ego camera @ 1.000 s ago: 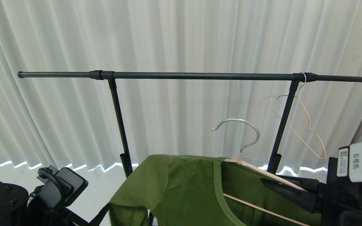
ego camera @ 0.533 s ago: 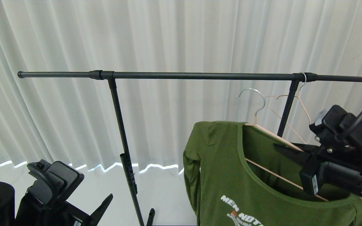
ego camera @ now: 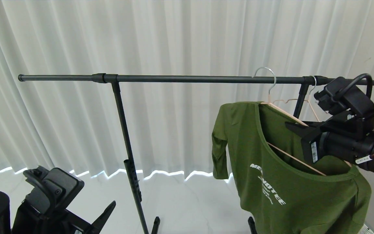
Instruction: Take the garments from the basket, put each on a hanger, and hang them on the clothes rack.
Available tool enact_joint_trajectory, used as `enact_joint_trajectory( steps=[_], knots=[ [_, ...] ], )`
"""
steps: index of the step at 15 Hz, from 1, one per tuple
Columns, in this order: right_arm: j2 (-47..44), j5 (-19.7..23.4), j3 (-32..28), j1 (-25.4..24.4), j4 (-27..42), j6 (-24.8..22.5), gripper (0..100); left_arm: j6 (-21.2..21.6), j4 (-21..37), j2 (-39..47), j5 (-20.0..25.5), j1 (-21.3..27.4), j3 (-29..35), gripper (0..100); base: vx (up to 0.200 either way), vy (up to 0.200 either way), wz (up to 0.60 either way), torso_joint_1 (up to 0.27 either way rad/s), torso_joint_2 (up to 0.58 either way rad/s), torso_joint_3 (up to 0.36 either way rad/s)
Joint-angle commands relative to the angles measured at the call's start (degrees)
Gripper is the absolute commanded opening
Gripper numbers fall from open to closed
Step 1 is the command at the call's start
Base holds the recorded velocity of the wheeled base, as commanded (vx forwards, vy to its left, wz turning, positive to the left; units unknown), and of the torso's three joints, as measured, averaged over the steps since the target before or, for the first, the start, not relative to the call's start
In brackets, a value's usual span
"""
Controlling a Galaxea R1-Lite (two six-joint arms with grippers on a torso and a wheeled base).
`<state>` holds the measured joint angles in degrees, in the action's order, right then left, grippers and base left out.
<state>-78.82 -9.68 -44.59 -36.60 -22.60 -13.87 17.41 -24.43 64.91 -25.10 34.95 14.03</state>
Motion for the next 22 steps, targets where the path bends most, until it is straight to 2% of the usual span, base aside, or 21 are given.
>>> enact_joint_trajectory(
  steps=[1,8,11,15,17,22],
  knots=[
    [-0.5,0.0,-0.1,0.2,-0.1,0.0,0,0.0,0.0,-0.1,0.0,0.4,0.0,100,0.2,0.0,0.0,-0.007,0.0,0.002],
    [-0.2,0.0,-0.1,1.0,-0.3,0.1,0,0.0,0.0,-0.1,0.0,1.5,0.0,100,0.2,0.0,0.0,0.006,0.0,0.002],
    [-0.5,0.0,-0.1,1.0,-0.3,0.2,0,0.0,0.0,-0.4,0.0,2.8,-0.1,100,0.0,0.0,0.0,0.0,0.0,0.0],
    [-2.2,-0.3,-0.2,1.0,-0.3,6.5,0,0.0,0.0,-0.5,0.0,3.5,-0.1,100,0.0,0.0,0.0,0.0,0.0,0.0],
    [-4.5,-0.4,-2.3,2.7,-0.4,9.5,0,0.0,0.0,-0.5,0.0,3.7,-0.3,100,0.0,0.0,0.0,0.0,0.0,0.0],
    [-11.0,-0.4,-6.0,6.2,-0.4,9.7,0,0.0,0.0,-0.5,0.0,5.4,-0.5,100,0.0,0.0,0.0,0.0,0.0,0.0]
  ],
)
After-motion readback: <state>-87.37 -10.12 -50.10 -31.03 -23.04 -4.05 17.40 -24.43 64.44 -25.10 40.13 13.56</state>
